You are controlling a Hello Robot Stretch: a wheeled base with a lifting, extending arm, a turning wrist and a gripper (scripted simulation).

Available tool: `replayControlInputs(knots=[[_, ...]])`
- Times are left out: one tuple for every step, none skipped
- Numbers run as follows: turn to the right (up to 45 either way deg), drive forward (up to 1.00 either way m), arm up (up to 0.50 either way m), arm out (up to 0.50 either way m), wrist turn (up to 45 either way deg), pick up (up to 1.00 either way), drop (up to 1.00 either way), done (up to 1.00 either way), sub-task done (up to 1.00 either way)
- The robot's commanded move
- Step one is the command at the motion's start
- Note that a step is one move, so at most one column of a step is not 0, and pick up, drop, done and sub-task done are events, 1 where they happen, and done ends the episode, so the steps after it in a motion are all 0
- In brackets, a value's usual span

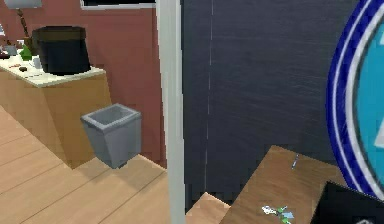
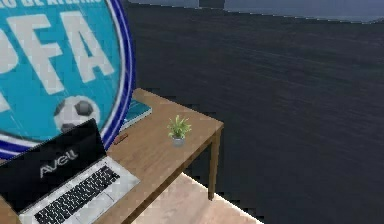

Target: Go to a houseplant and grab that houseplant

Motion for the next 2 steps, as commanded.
replayControlInputs(knots=[[0.0,0.00,0.50,0.00,0.0,0.00,0.00,0.00,0.00],[0.0,0.00,0.32,0.00,0.0,0.00,0.00,0.00,0.00]])
